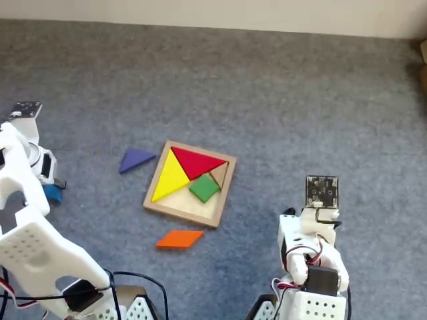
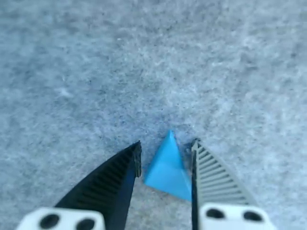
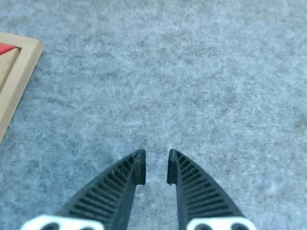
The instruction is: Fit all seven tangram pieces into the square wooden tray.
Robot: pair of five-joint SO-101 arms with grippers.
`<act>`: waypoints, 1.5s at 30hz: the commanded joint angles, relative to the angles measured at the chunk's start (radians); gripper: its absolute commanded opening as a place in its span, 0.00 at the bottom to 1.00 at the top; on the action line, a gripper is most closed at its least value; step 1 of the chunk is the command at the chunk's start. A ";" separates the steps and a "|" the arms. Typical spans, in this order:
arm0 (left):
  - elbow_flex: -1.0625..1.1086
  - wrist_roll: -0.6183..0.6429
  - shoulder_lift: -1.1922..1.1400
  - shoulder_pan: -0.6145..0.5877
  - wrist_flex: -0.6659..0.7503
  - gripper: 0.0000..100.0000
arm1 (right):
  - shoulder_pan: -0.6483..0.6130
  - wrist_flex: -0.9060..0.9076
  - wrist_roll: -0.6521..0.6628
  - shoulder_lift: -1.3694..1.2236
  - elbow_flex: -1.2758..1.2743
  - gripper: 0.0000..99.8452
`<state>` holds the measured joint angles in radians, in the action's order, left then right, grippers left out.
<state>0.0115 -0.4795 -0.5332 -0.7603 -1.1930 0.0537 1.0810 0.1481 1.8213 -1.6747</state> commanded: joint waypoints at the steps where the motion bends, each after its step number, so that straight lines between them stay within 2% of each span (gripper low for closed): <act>1: 0.008 -0.044 -0.007 0.005 0.009 0.16 | 0.010 0.002 0.002 0.008 -0.119 0.09; 9: -0.136 -0.069 -0.004 -0.025 -0.203 0.16 | 0.010 0.002 0.002 0.008 -0.119 0.09; 14: -0.205 -0.069 -0.004 -0.027 -0.331 0.24 | 0.010 0.002 0.002 0.008 -0.119 0.09; 17: -0.209 -0.069 -0.004 -0.002 -0.362 0.24 | 0.010 0.002 0.002 0.008 -0.119 0.09; 23: -0.219 -0.012 -0.001 0.045 -0.362 0.24 | 0.010 0.002 0.002 0.008 -0.119 0.09; 39: -0.189 -0.011 0.085 0.079 -0.348 0.24 | 0.010 0.002 0.002 0.008 -0.119 0.09; 45: -0.042 -0.012 0.085 0.042 -0.176 0.24 | 0.010 0.002 0.002 0.008 -0.119 0.09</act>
<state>-0.0821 -0.4994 -0.5071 -0.7035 -1.4507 0.0537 1.0810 0.1481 1.8213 -1.6747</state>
